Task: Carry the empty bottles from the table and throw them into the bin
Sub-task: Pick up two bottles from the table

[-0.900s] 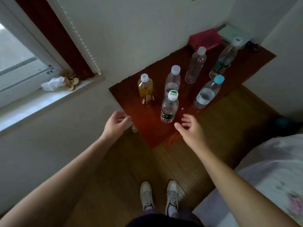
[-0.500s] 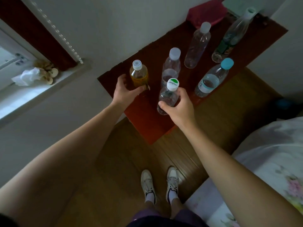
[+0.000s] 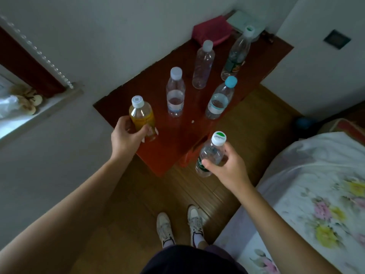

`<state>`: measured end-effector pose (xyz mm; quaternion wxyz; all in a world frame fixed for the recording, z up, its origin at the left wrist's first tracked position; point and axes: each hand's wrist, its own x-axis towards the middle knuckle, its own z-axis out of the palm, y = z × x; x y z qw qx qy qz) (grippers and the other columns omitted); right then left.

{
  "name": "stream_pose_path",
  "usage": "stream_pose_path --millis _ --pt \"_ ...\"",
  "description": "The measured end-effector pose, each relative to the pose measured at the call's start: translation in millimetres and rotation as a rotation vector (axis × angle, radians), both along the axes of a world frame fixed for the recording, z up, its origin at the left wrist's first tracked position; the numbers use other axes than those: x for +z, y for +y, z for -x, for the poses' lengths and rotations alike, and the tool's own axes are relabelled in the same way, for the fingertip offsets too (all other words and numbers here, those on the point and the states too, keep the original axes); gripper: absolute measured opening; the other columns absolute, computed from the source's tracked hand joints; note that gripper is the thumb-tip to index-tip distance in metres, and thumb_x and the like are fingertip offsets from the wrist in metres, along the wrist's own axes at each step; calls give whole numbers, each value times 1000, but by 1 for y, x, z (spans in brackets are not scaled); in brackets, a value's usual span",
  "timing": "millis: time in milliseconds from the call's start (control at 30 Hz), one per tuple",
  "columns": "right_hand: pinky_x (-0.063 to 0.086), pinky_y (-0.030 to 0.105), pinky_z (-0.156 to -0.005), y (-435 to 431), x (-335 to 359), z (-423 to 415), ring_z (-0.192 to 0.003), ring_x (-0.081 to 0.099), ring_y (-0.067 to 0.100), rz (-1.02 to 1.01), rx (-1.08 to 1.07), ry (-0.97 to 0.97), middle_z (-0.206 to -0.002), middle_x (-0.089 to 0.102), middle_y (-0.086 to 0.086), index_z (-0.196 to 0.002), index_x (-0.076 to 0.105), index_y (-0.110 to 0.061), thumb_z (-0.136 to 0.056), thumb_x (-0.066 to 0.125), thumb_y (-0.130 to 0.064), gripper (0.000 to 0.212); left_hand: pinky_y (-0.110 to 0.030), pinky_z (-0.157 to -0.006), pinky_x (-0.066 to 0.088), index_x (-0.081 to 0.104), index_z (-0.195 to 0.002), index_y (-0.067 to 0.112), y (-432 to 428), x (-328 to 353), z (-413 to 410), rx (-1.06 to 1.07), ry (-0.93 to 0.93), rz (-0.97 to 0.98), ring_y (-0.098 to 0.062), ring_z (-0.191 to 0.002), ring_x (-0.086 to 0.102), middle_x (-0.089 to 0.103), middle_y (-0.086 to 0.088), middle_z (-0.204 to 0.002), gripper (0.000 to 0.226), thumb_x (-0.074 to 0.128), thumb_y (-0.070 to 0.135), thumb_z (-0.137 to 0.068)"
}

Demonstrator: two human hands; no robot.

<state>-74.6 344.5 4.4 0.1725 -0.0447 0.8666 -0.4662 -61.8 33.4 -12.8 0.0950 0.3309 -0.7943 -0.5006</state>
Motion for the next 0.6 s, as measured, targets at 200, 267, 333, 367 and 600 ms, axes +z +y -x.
stream_pose_path --millis 200,267,333,367,600 --pt "41 12 -78 40 -7 -41 -97 55 -12 -38 18 -91 -109 61 -26 -118 52 -39 -75 81 -43 52 -37 -95 58 60 -121 19 47 7 -87 9 4 -191 -10 -108 69 71 4 -115 51 83 37 -79" --pt "38 10 -76 47 -10 -51 -97 54 -12 -43 62 -102 -109 60 -26 -118 53 -38 -75 81 -43 52 -36 -94 58 59 -124 19 59 9 -119 56 -3 -223 -12 -109 68 71 3 -116 52 83 34 -80" --pt "39 11 -76 46 -14 -60 -99 55 -10 -30 135 -130 -110 62 -24 -118 55 -35 -76 81 -43 50 -37 -93 59 59 -126 21 65 11 -155 116 -10 -255 -15 -109 68 71 1 -115 53 83 33 -80" --pt "40 12 -76 42 -18 -64 -99 56 -9 -28 182 -145 -111 62 -21 -118 55 -34 -76 81 -42 50 -39 -92 59 61 -123 21 67 12 -175 142 -10 -259 -14 -107 69 72 1 -112 51 83 34 -79" --pt "43 13 -76 -48 -34 -126 -99 58 -8 -14 668 -245 -116 63 -13 -121 57 -27 -76 83 -32 51 -46 -99 54 65 -121 27 88 15 -355 443 -70 -204 -13 -111 68 73 5 -115 67 85 54 -63"
